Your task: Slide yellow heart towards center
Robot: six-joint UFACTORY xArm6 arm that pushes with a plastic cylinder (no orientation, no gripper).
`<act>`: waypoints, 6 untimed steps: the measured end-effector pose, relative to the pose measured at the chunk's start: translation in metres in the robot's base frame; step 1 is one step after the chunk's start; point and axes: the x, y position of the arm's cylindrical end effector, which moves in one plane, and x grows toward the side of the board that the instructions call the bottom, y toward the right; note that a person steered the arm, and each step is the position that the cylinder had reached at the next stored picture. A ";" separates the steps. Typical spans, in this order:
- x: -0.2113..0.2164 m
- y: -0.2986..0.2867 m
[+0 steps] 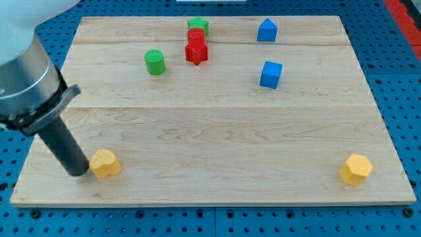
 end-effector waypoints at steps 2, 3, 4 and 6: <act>0.010 0.012; -0.004 0.035; -0.016 0.067; -0.046 0.086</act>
